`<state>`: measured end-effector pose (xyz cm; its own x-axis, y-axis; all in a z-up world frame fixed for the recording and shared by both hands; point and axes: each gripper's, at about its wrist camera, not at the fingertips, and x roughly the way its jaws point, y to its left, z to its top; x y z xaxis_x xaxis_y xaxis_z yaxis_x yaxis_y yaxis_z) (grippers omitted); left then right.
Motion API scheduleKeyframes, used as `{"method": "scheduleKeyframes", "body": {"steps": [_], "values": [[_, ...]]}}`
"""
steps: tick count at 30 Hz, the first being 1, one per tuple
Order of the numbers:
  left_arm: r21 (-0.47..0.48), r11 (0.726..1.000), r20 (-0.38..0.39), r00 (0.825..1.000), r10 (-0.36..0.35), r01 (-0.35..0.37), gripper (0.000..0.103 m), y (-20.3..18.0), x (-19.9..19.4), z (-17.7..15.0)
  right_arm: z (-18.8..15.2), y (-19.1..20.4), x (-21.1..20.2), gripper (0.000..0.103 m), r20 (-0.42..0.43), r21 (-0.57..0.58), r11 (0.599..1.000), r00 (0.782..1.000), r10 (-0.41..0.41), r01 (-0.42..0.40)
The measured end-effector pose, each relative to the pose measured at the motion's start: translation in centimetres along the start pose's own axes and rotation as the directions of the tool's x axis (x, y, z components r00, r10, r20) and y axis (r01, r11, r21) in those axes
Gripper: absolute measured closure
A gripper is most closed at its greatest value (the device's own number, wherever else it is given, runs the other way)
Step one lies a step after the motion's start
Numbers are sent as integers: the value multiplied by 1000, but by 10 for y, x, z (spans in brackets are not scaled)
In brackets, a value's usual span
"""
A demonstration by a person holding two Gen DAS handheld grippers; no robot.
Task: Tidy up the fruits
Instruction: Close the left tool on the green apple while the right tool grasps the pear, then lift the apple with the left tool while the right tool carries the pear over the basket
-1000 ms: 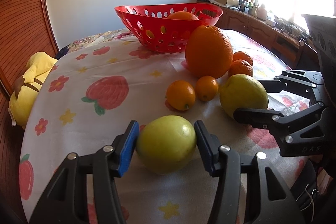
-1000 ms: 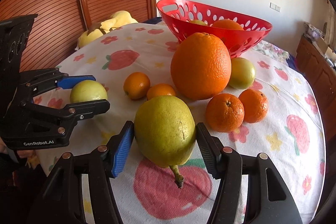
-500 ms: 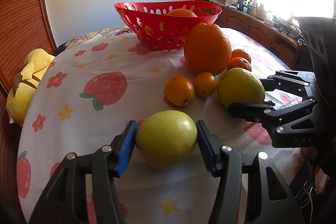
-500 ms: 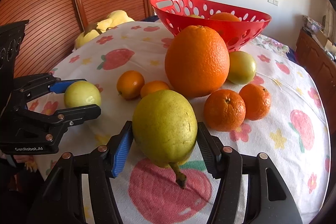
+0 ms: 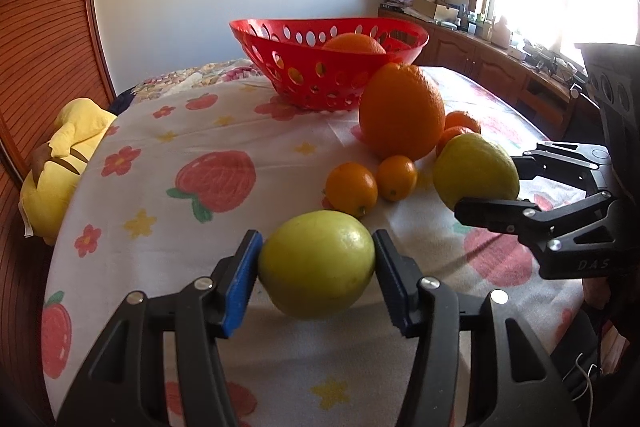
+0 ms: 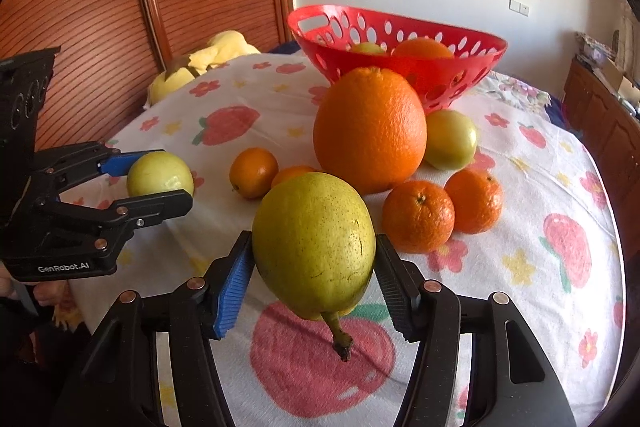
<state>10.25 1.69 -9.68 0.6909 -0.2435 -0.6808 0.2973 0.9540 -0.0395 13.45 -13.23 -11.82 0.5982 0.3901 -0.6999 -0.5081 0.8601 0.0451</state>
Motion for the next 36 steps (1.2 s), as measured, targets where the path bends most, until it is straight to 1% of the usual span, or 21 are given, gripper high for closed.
{"method": "scheduleKeyframes", "body": {"steps": [5,11,21,29,36], "values": [[1,1000,28,1000,-1,1,48,1,-9,10,12,2,-19,42,42,-9,1000,999,10,-10],[9,1000,66,998,4,-5,48,2,-19,27,29,3,-37,42,86,-24,1000,996,3,-1],[14,1000,115,993,9,-11,48,5,-29,55,56,-4,-51,42,131,-39,999,991,-23,28],[36,999,151,988,14,-19,48,7,-23,91,91,-18,-51,42,161,-69,997,986,-34,45],[48,999,161,987,14,-22,48,12,-7,122,122,-33,-31,42,165,-88,995,986,-36,51]]}}
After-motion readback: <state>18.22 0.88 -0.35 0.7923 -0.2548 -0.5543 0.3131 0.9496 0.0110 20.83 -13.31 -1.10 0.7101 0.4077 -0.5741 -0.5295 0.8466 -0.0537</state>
